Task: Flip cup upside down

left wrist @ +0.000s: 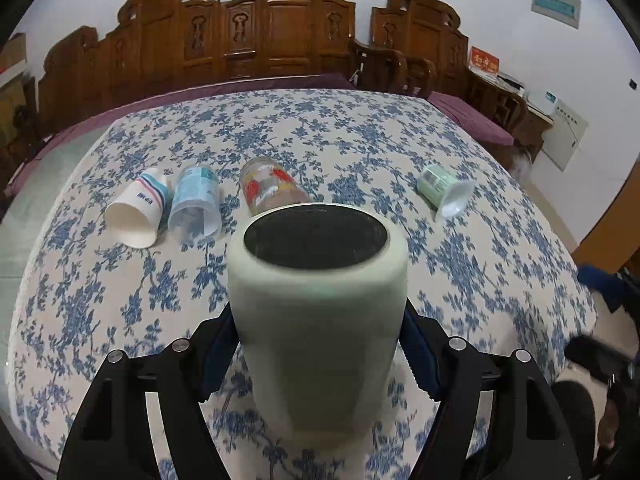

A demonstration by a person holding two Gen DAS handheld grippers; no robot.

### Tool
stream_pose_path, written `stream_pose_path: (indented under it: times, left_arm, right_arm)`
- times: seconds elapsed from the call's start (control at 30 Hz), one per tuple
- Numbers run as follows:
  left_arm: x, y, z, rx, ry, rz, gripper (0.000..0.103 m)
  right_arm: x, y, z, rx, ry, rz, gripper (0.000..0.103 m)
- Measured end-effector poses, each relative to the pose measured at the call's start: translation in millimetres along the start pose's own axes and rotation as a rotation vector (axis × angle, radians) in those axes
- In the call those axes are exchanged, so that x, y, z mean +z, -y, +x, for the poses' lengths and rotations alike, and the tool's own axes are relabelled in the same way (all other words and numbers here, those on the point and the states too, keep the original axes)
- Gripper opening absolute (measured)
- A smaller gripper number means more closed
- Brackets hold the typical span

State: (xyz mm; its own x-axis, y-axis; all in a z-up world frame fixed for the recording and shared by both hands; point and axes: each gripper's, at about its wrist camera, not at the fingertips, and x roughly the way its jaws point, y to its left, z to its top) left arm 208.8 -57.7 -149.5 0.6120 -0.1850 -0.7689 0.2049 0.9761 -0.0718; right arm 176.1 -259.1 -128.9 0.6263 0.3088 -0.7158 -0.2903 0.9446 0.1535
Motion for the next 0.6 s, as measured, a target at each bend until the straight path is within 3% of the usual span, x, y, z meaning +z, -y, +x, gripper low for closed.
stream_pose_path:
  times: [0.3,0.6]
  left_arm:
    - [-28.0,12.0,-11.1,0.032,0.027,0.074,0.07]
    - [-35.0,9.5,-24.2,0.039,0.045,0.062,0.074]
  right_arm:
    - [-0.7,-2.7,0.6,-0.002,0.0,-0.004,0.1]
    - [1.0,-6.8,-7.4,-0.008,0.024,-0.003,0.1]
